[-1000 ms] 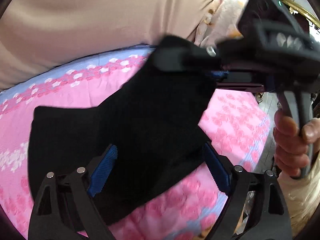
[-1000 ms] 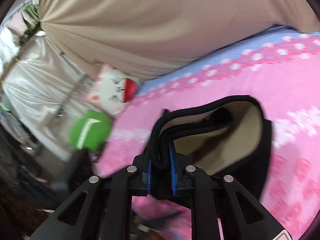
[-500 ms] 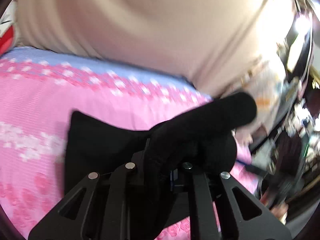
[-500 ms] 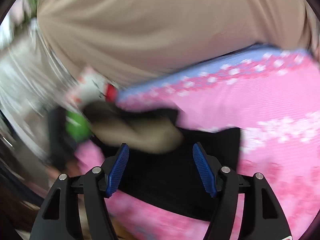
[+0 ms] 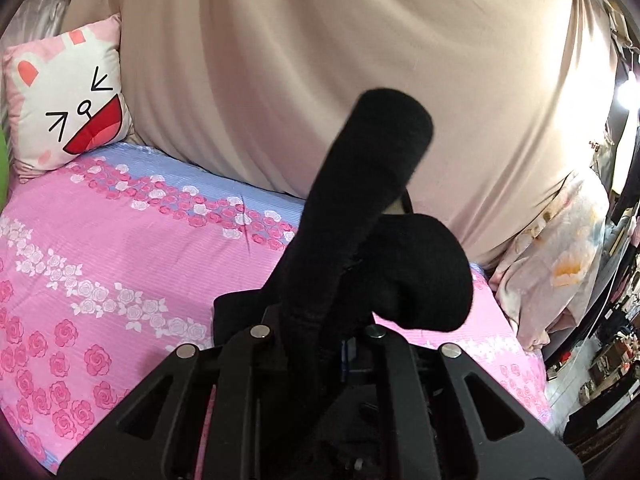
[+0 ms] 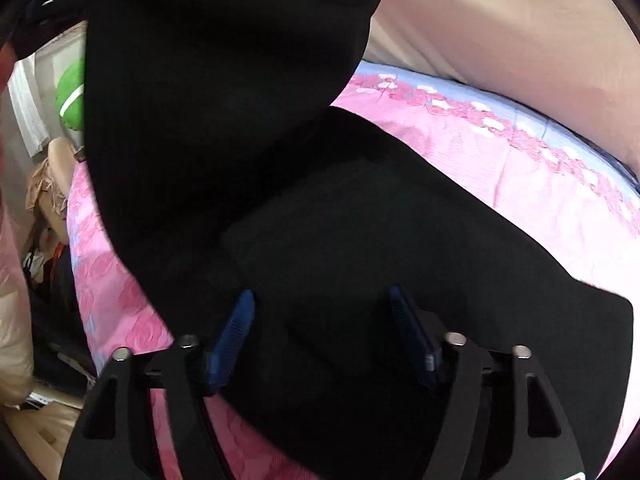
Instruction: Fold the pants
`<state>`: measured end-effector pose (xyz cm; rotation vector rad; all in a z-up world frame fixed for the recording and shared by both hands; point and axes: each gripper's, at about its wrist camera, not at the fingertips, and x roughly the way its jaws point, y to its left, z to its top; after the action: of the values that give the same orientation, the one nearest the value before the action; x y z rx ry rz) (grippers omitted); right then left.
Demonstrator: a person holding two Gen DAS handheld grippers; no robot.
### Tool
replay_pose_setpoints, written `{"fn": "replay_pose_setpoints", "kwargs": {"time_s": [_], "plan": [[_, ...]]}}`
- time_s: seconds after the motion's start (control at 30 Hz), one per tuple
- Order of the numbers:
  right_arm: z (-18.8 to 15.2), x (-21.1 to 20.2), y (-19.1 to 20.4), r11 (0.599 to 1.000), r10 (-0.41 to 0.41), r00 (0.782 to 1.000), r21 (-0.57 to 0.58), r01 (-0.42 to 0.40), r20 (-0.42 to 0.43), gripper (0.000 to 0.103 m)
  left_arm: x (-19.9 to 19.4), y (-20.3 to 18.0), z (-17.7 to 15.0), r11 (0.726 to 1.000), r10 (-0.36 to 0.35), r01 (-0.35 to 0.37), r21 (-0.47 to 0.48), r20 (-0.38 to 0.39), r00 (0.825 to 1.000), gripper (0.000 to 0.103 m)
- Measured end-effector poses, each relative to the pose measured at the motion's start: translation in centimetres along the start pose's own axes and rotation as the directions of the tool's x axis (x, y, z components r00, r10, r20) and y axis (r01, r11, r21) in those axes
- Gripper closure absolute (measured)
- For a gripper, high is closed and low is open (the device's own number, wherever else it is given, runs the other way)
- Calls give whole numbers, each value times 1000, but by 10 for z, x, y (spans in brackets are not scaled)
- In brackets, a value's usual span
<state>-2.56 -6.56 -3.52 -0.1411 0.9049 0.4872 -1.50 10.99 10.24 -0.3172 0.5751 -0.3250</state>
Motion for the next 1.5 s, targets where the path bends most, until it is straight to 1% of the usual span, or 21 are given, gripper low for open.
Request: {"fn": "replay_pose_setpoints", "kwargs": {"time_s": [0.03, 0.2, 0.27, 0.33, 0.43, 0.5, 0.6, 0.63, 0.73, 0.77, 0.83, 0.9, 0.97, 1.03, 1.13, 1.2, 1.23, 1.27, 1.33, 1.43, 1.5], "plan": [[5, -2, -6, 1000, 13, 1000, 27, -13, -6, 96, -1, 3, 1, 1000, -2, 2, -4, -2, 1000, 90], [14, -20, -7, 993, 111, 994, 45, -111, -7, 94, -1, 6, -2, 1000, -24, 24, 4, -21, 999, 90], [3, 8, -4, 986, 159, 984, 58, -155, -85, 86, 4, 1, -6, 999, -48, 49, 5, -40, 998, 90], [1, 0, -18, 967, 225, 973, 130, -219, -40, 79, 9, -5, -10, 998, -60, 61, 14, -62, 996, 90], [2, -29, -60, 888, 331, 941, 313, -338, 74, 49, 17, -15, -17, 996, -74, 78, 41, -98, 992, 89], [2, -54, -98, 767, 436, 871, 413, -491, 225, 43, 21, -19, -21, 995, -82, 88, 54, -111, 990, 89], [-1, -62, -148, 521, 560, 716, 495, -696, 417, 31, 28, -26, -26, 993, -93, 101, 57, -132, 987, 89], [0, -59, -156, 493, 565, 703, 507, -707, 431, 31, 29, -29, -28, 993, -91, 100, 60, -137, 986, 89], [1, -30, -164, 522, 530, 781, 598, -608, 331, 31, 30, -34, -32, 993, -85, 96, 71, -148, 985, 89], [-3, -20, -165, 498, 543, 782, 632, -594, 307, 30, 30, -35, -32, 993, -81, 93, 74, -148, 986, 89], [-9, -10, -161, 424, 583, 736, 644, -637, 344, 30, 29, -36, -33, 993, -76, 88, 80, -149, 986, 89], [-15, -3, -157, 313, 635, 643, 619, -720, 427, 35, 31, -40, -34, 991, -70, 86, 99, -157, 985, 89], [-6, -8, -148, 324, 654, 618, 577, -750, 437, 79, 35, -47, -39, 989, -68, 90, 120, -177, 982, 89], [10, -28, -139, 417, 632, 663, 546, -727, 401, 95, 35, -55, -43, 983, -71, 101, 154, -190, 979, 86], [17, -86, -153, 656, 475, 807, 469, -591, 352, 97, 27, -69, -53, 955, -150, 202, 217, -235, 960, 67], [-2, -109, -166, 828, 247, 945, 459, -322, 217, 97, 24, -73, -63, 939, -203, 268, 217, -279, 939, 40], [-17, -107, -173, 875, 118, 987, 459, -154, 106, 95, 22, -73, -69, 935, -214, 281, 218, -285, 934, 33], [-28, -100, -177, 889, 24, 999, 456, -32, 23, 95, 21, -72, -74, 936, -204, 272, 225, -284, 937, 33], [-54, -88, -186, 869, -201, 970, 433, 241, -137, 91, 19, -68, -78, 941, -171, 242, 237, -283, 944, 33], [-76, -122, -185, 835, -139, 990, 539, 109, 15, 80, 20, -56, -72, 963, -106, 163, 215, -254, 961, 31], [-70, -134, -167, 841, -42, 992, 540, -28, 117, 43, 23, -48, -65, 974, -54, 103, 203, -233, 971, 30]]}}
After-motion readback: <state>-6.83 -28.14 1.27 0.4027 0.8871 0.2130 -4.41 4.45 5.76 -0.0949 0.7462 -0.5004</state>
